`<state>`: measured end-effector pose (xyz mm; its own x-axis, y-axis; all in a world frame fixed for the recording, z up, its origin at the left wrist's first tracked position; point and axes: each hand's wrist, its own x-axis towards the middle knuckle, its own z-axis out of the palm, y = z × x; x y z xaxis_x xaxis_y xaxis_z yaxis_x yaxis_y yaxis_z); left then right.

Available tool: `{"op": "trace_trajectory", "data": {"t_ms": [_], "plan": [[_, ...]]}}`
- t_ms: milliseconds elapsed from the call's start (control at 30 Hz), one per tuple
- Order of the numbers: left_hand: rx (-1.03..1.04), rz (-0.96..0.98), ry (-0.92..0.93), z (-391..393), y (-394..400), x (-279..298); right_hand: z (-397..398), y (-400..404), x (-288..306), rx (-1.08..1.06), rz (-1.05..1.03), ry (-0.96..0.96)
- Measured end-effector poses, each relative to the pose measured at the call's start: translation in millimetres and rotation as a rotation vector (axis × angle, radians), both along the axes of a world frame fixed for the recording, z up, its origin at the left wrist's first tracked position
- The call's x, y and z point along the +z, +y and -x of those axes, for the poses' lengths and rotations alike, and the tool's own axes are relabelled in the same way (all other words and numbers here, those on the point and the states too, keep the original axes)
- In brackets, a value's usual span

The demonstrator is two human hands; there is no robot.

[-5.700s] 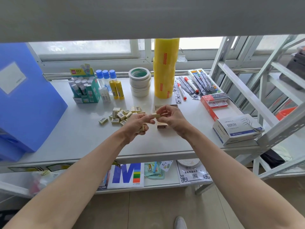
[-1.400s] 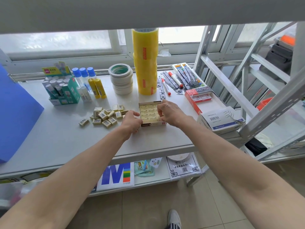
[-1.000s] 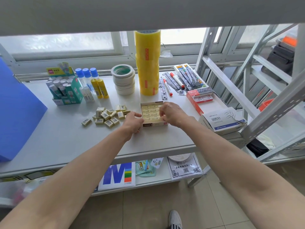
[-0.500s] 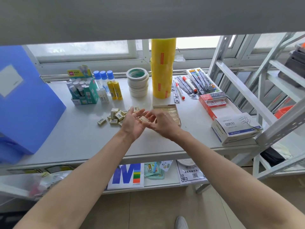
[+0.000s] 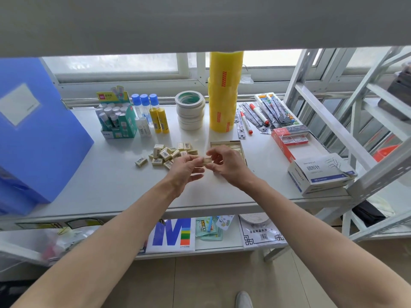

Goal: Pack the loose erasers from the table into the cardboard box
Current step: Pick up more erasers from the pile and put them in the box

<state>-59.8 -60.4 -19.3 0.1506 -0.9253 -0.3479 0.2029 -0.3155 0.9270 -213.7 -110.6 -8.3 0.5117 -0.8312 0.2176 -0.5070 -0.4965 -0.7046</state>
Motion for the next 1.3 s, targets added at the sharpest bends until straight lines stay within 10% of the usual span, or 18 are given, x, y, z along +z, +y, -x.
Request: {"op": "trace_trajectory", "data": {"t_ms": [1300], "plan": [[0.027,-0.188,-0.352,42,-40,-3,26,-22,0,-0.061,-0.104,0.27]]}}
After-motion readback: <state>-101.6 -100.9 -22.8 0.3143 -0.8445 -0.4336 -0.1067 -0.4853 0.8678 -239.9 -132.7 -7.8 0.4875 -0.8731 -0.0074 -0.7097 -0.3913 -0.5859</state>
